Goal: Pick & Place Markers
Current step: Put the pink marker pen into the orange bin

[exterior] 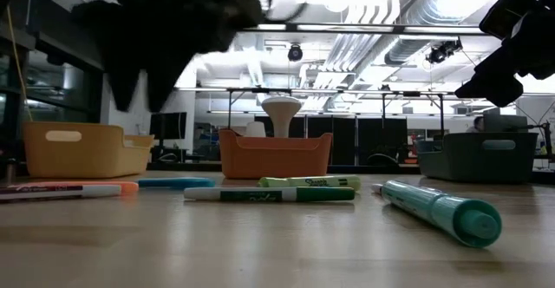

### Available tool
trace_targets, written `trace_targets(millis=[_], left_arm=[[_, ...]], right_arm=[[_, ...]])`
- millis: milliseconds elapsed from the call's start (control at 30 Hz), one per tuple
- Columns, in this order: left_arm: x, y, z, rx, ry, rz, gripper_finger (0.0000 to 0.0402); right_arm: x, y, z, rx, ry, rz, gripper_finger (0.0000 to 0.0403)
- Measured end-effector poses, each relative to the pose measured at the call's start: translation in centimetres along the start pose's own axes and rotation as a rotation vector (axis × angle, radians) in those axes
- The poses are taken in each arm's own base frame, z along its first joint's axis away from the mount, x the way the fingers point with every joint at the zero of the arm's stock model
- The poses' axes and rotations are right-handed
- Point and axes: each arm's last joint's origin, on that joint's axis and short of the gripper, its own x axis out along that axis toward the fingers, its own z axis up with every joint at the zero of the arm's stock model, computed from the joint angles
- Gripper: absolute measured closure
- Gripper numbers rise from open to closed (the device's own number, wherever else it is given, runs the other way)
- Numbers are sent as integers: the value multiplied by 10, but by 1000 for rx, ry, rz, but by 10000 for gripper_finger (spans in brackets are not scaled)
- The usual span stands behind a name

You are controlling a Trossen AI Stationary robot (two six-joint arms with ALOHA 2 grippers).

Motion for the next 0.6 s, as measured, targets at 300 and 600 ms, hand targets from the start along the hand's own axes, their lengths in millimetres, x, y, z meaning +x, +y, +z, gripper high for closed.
trace_targets(millis=[300, 600], left_arm=[[23, 33, -38, -22, -44, -71, 188], [42, 58, -64, 14, -3, -73, 188]], right_arm=[[0, 0, 0, 0, 0, 0, 151], [0, 0, 0, 0, -1, 2, 150]])
